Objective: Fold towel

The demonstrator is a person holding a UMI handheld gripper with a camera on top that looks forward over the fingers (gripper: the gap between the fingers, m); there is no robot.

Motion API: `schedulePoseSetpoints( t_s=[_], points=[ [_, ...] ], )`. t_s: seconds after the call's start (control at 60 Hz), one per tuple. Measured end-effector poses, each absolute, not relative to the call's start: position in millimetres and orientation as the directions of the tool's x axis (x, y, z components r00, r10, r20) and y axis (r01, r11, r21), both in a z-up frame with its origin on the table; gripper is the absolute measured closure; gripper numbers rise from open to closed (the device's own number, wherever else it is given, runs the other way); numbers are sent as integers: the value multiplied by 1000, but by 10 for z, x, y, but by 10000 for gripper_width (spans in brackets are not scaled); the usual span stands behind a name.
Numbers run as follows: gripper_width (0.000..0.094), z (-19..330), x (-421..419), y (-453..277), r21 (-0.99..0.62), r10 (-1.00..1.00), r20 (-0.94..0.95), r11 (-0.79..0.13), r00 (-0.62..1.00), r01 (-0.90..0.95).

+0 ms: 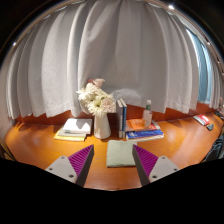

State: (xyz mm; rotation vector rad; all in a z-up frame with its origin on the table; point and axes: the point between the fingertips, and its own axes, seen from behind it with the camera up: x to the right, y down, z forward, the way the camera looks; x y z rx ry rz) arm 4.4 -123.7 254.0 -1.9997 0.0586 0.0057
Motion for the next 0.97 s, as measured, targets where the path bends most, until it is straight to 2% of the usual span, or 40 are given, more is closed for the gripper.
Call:
schedulePoseSetpoints(
  t_s=[0.4, 0.967],
  points=[
    [161, 2201, -132, -2275, -875, -71, 37, -484, 997, -2],
    [161, 2211, -295, -2498, -874, -62, 32, -485, 998, -2]
  ],
)
